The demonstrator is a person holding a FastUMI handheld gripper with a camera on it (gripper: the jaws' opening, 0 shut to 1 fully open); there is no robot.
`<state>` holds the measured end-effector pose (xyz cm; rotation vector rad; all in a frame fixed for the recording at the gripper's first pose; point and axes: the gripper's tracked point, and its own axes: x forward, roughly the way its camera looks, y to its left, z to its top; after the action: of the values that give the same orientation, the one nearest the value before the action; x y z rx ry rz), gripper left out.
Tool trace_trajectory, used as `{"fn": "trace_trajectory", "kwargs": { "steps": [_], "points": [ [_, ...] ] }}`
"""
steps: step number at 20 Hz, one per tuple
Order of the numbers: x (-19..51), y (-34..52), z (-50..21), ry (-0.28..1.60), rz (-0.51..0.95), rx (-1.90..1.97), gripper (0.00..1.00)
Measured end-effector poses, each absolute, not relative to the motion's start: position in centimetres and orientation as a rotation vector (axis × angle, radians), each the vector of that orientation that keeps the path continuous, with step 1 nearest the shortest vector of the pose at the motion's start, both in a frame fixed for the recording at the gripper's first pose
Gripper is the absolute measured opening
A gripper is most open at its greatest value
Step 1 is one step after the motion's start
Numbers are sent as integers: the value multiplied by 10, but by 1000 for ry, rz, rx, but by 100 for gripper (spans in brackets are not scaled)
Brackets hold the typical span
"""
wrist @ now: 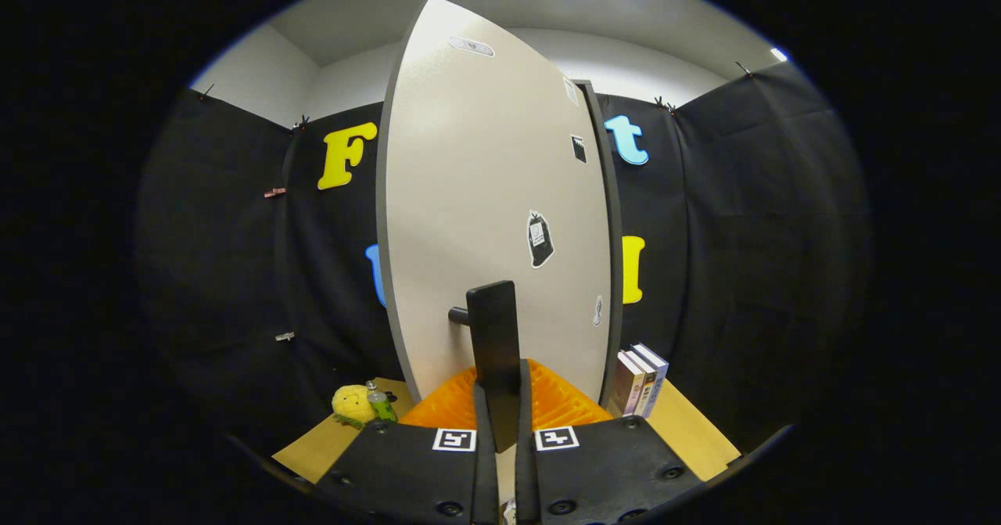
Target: Open the shoe cabinet door, grab the shoes and put them into the shoe cabinet, then close the shoe cabinet door.
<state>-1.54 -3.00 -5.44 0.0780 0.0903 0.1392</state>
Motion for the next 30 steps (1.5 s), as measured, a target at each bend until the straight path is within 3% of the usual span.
{"fn": "trace_trajectory", "kwargs": {
  "steps": [14,16,19,27,29,30],
  "points": [
    [-23,-187,-49,140,109,115,11],
    [-22,-210,-49,139,104,91,6],
    [-30,-208,-53,157,178,140,6],
    [-59,-218,-39,105,138,169,13],
    [-69,-221,-31,87,107,162,20],
    [-76,-220,-25,74,87,167,35]
  ]
}}
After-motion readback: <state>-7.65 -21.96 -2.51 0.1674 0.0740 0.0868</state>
